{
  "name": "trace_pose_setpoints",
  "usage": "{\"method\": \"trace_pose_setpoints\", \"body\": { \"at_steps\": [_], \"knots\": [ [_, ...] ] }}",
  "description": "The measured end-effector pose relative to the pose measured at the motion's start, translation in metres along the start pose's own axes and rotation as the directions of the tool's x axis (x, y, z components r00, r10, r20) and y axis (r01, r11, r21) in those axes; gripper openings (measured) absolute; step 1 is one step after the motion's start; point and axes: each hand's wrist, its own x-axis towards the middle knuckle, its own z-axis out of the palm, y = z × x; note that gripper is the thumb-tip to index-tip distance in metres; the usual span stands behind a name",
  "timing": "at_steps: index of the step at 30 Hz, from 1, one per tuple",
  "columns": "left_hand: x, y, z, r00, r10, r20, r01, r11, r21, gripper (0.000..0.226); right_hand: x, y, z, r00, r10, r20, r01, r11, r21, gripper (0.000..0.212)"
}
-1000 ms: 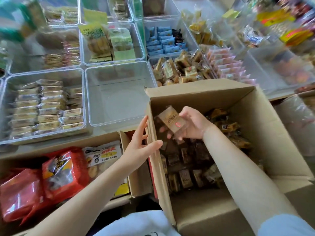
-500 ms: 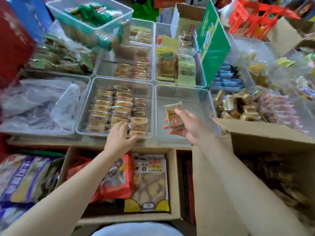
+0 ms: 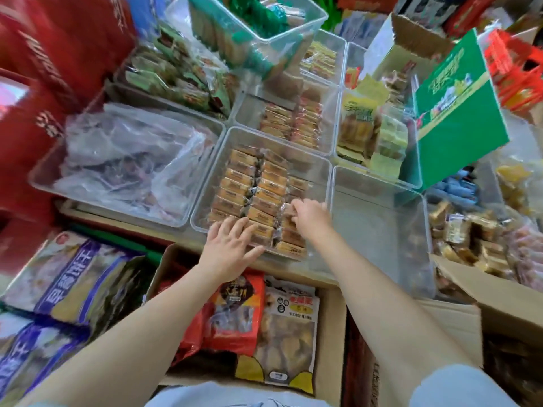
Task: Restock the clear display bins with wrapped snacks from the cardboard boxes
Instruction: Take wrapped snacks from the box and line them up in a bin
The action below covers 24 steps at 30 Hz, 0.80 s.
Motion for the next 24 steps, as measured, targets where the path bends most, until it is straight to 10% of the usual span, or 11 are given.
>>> {"method": "trace_pose_setpoints", "body": {
  "at_steps": [15, 24],
  "knots": [
    [0.0, -0.002, 0.002, 1.0, 0.008, 0.013, -0.008, 1.0, -0.008, 0.071, -0.055, -0.008, 0.017, 0.988, -0.027, 0.152, -0.019, 0.955, 0.296, 0.067],
    [-0.018, 0.076, -0.017, 0.997, -0.018, 0.072, 0.025, 0.995, -0.094, 0.075, -0.21, 0.121, -0.053, 0.935, 0.062, -0.35, 0.187, 0.75, 0.634, 0.035]
  ]
}}
